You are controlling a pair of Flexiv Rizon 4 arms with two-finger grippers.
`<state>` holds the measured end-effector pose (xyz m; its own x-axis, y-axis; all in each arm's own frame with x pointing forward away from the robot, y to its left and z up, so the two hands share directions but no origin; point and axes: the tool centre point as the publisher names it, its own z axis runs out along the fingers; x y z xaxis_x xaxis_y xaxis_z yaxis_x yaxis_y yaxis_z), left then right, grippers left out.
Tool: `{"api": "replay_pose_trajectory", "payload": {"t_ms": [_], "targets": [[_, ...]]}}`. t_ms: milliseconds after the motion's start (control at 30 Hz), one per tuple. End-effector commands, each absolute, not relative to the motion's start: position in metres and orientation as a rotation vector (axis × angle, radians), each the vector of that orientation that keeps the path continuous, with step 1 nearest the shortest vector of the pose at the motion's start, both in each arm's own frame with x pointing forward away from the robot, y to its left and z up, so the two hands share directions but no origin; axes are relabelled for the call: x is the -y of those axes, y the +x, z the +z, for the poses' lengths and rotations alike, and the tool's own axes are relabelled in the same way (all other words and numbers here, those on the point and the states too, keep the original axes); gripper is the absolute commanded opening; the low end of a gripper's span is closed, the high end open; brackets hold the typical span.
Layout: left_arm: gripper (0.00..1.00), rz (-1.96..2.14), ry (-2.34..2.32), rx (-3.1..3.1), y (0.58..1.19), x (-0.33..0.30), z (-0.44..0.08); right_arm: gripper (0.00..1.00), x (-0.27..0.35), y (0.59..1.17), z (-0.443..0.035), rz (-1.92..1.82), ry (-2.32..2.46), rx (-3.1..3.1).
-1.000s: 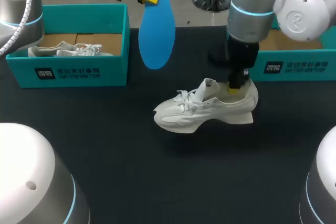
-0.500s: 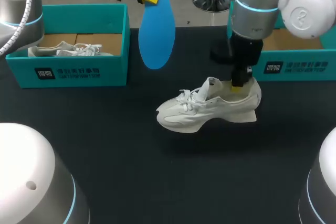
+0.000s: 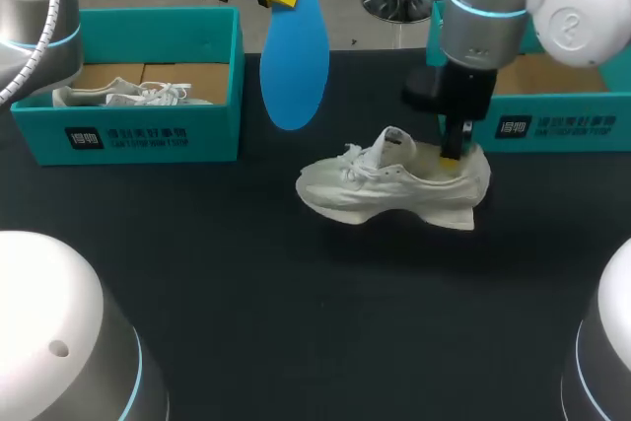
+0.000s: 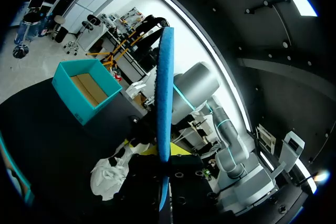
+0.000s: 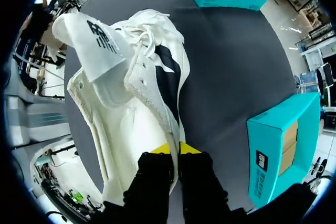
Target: Take the shoe out of the shoebox, open the shoe tongue, remove and reinsert the insole, then place the shoe into the shoebox
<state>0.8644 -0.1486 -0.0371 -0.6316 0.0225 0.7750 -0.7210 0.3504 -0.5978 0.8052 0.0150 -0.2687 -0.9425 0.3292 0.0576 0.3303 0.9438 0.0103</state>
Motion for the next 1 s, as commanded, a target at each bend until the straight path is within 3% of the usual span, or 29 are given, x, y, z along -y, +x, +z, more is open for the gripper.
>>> {"api": "replay_pose_trajectory", "payload": {"t_ms": [33,400,600,1000], "targets": [[0.0,1.34,0.609,1.907,0.864,0.148,-0.038,0.0,-0.004,0.787,-0.27,-0.065,-1.635,2.597],[0.0,1.34,0.609,1.907,0.864,0.148,-0.038,0.0,0.007,0.763,-0.276,-0.066,-2.241,2.168],[0.0,1.34,0.609,1.907,0.864,0.148,-0.038,0.0,-0.018,0.768,-0.28,-0.138,-1.973,2.359],[0.0,1.34,0.609,1.907,0.864,0.148,-0.038,0.0,-0.018,0.768,-0.28,-0.138,-1.973,2.359]]}}
